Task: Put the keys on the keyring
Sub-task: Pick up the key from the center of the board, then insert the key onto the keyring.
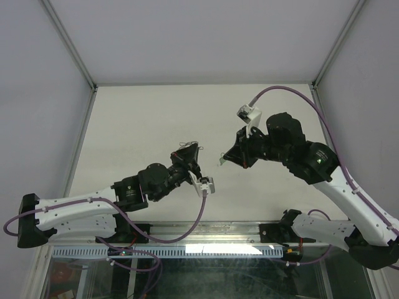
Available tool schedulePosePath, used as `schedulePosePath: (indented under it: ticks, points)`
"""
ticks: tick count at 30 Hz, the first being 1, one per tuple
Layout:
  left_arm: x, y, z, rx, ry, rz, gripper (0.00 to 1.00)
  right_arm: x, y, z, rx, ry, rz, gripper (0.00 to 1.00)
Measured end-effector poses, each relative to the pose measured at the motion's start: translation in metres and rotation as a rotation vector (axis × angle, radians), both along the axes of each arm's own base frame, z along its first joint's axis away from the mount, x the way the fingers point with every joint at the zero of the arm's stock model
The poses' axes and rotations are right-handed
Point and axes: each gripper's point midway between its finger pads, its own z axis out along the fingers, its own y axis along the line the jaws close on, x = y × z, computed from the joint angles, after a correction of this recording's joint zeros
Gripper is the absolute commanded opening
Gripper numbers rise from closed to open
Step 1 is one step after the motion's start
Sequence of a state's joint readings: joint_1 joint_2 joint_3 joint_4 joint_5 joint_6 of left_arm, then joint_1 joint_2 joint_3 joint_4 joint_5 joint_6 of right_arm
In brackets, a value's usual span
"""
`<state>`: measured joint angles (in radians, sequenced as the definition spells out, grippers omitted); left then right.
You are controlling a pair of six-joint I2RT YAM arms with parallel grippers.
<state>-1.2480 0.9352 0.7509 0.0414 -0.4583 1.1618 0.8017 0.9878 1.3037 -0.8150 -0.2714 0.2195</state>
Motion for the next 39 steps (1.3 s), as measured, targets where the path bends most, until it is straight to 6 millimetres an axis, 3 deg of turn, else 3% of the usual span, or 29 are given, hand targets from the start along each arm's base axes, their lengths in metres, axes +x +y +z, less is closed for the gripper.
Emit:
schedulePosePath:
  ticks: [7, 27, 39]
  points:
    - [-0.003, 0.003, -0.016, 0.126, -0.145, -0.019, 0.00, -0.003, 0.004, -0.001, 0.006, 0.018, 0.023, 0.00]
    - [-0.002, 0.008, -0.003, 0.240, -0.409, 0.018, 0.00, -0.013, 0.046, -0.007, 0.043, 0.115, 0.120, 0.00]
    - [-0.001, 0.010, -0.004, 0.298, -0.447, 0.041, 0.00, -0.001, 0.057, -0.003, 0.076, 0.145, 0.055, 0.00]
